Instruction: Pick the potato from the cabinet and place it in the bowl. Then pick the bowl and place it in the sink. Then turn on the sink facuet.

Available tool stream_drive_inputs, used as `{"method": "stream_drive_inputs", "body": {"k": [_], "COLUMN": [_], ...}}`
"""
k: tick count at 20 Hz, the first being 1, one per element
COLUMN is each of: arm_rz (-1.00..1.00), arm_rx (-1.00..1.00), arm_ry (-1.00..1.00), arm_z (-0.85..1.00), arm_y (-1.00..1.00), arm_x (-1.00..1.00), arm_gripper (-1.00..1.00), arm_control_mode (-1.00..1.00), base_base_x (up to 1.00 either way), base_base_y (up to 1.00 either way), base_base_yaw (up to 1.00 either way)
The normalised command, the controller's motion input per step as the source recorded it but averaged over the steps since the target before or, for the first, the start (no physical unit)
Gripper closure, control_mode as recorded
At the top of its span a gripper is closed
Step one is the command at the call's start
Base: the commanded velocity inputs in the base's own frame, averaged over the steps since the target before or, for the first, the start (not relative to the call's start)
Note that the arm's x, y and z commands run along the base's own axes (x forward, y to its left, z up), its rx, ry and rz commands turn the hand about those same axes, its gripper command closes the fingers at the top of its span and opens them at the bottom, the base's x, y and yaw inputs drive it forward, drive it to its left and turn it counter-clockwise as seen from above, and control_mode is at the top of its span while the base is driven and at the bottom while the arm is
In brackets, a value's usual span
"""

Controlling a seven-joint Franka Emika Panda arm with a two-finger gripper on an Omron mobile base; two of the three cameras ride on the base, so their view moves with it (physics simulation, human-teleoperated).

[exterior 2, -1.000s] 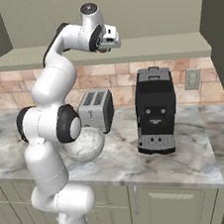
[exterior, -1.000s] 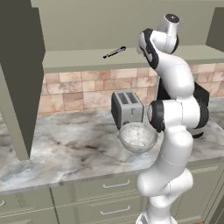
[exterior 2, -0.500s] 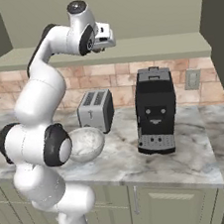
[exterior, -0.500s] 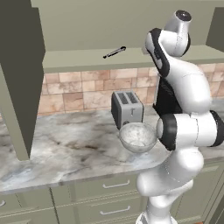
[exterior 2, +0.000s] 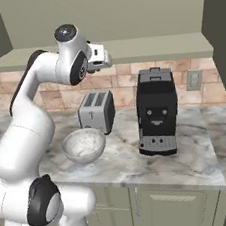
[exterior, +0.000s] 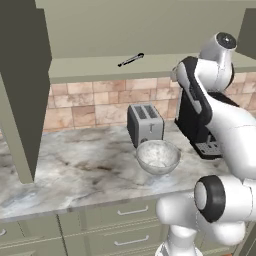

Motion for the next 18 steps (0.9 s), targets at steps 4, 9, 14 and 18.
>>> {"method": "stream_drive_inputs", "body": {"k": [4, 9, 14, 18], "arm_rz": [0.00, 0.00, 0.01, 0.00], "arm_rx": [-0.01, 0.00, -0.01, 0.00], "arm_ry": [0.20, 0.36, 0.39, 0.35], "arm_z": [-0.50, -0.65, -0.97, -1.00], "arm_y": [0.29, 0.42, 0.23, 0.18], "arm_x": [-1.00, -0.99, -0.25, 0.42], "arm_gripper": [1.00, 1.00, 1.00, 1.00], "arm_control_mode": [-1.00, -1.00, -1.00, -1.00], "base_base_x": [0.00, 0.00, 0.00, 0.00], "base_base_y": [0.00, 0.00, 0.00, 0.00], "base_base_yaw": [0.00, 0.00, 0.00, 0.00]}}
